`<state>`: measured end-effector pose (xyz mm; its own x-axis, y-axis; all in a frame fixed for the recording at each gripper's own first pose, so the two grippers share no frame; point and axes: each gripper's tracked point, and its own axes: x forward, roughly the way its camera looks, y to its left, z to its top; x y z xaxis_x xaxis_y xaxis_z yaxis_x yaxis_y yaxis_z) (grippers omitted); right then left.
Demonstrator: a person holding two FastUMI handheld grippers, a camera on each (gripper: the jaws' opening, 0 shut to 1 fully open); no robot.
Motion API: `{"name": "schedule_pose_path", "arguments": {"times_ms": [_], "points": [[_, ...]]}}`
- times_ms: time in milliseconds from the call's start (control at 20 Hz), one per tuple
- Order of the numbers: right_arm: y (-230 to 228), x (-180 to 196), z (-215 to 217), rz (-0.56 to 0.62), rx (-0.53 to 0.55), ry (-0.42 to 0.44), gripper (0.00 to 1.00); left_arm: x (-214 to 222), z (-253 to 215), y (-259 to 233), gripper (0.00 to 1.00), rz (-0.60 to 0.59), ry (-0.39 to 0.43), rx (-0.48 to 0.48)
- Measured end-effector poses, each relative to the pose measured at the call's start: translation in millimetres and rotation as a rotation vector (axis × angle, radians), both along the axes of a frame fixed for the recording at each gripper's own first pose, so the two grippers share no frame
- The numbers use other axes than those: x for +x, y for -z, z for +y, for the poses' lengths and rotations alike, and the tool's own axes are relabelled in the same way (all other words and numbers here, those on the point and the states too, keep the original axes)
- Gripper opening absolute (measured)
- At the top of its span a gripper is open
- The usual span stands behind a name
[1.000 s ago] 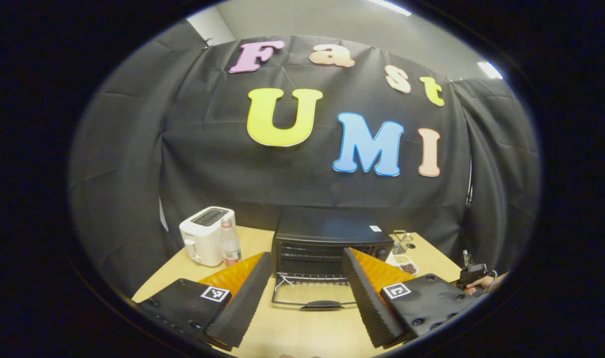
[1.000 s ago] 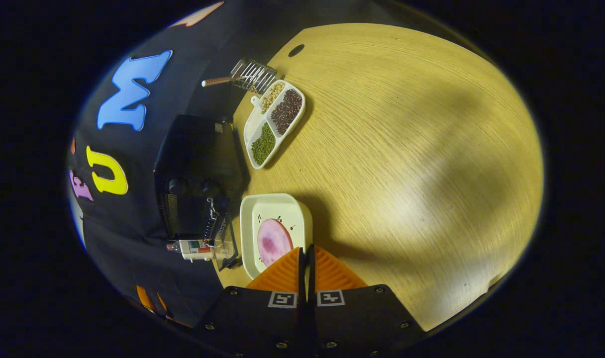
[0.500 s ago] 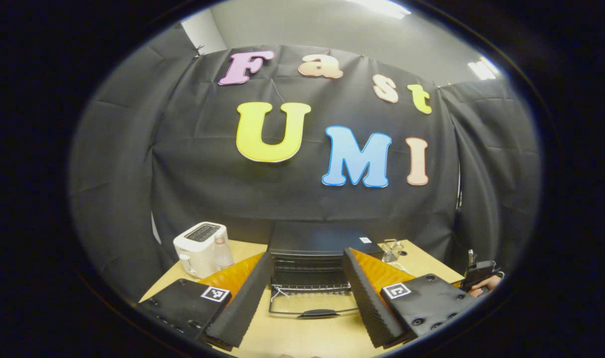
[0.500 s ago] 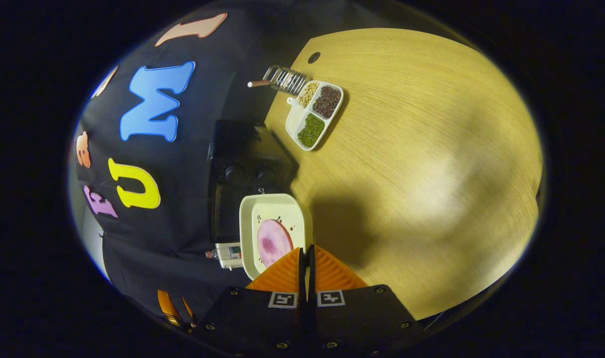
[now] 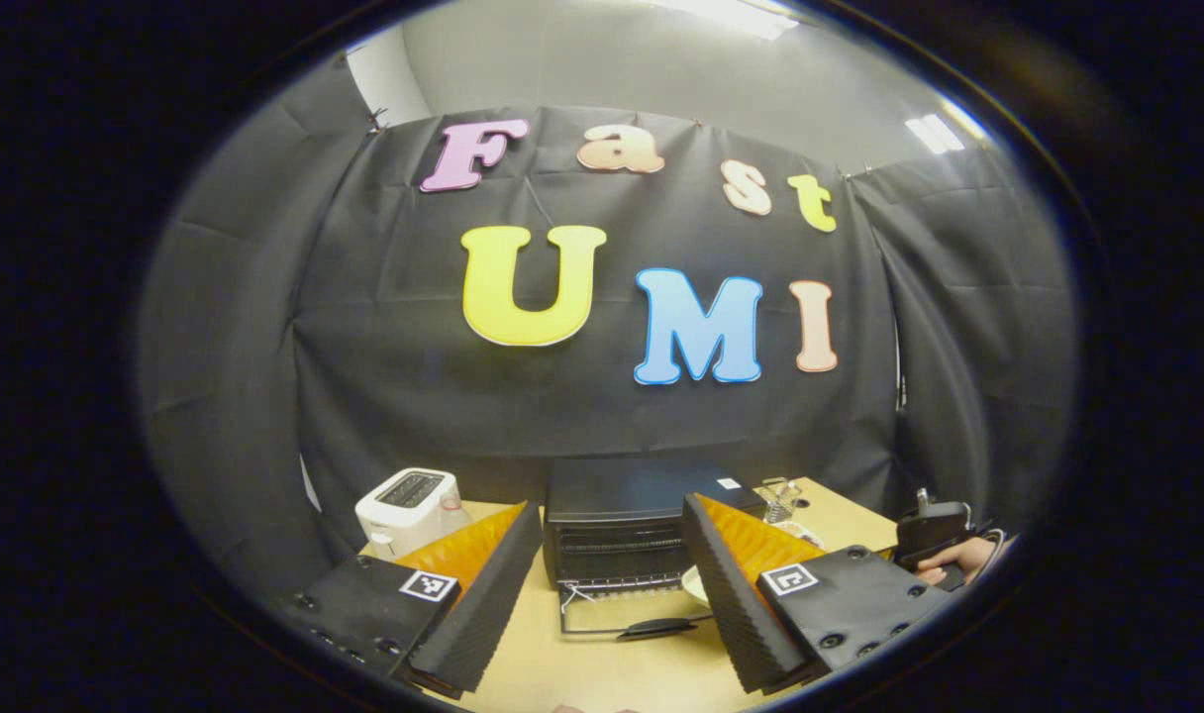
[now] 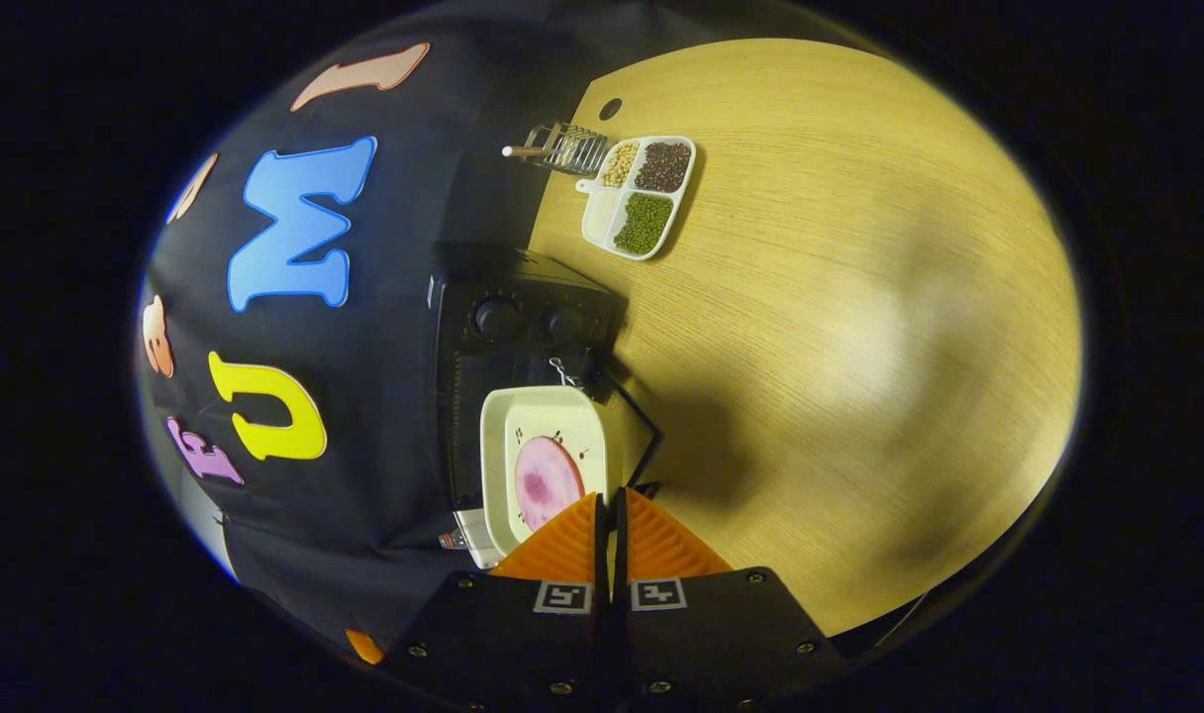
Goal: Open the electric oven with the left hand, put the food in, and close the electric oven.
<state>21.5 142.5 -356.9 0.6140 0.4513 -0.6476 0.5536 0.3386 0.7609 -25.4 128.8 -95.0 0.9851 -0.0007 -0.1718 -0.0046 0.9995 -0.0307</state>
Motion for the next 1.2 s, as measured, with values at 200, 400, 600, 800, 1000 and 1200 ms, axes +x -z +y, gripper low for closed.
{"name": "schedule_pose_path", "arguments": {"times_ms": [200, 400, 600, 800, 1000, 1200], "points": [[6.4, 30.3, 30.7, 0.011, -0.005, 0.053, 0.0, -7.1, 13.8, 3.6, 0.92, 0.01, -0.008, 0.001], [15.8, 64.1, 51.7, 0.029, -0.025, 0.107, 0.01, -15.4, 33.0, 6.3, 0.96, 0.019, -0.049, -0.003], [29.7, 92.5, 71.6, 0.051, -0.039, 0.158, 0.0, -21.9, 50.3, 7.3, 0.96, 0.028, -0.085, 0.004], [39.9, 119.9, 87.7, 0.07, -0.047, 0.247, 0.01, -28.8, 66.9, 10.7, 0.96, 0.046, -0.123, 0.011], [45.7, 148.4, 98.4, 0.044, -0.078, 0.3, 0.01, -40.1, 84.8, 16.8, 0.96, 0.066, -0.171, 0.012], [56.8, 171.2, 111.2, 0.052, -0.081, 0.332, 0.01, -54.3, 100.4, 22.3, 0.96, 0.087, -0.223, 0.015]]}}
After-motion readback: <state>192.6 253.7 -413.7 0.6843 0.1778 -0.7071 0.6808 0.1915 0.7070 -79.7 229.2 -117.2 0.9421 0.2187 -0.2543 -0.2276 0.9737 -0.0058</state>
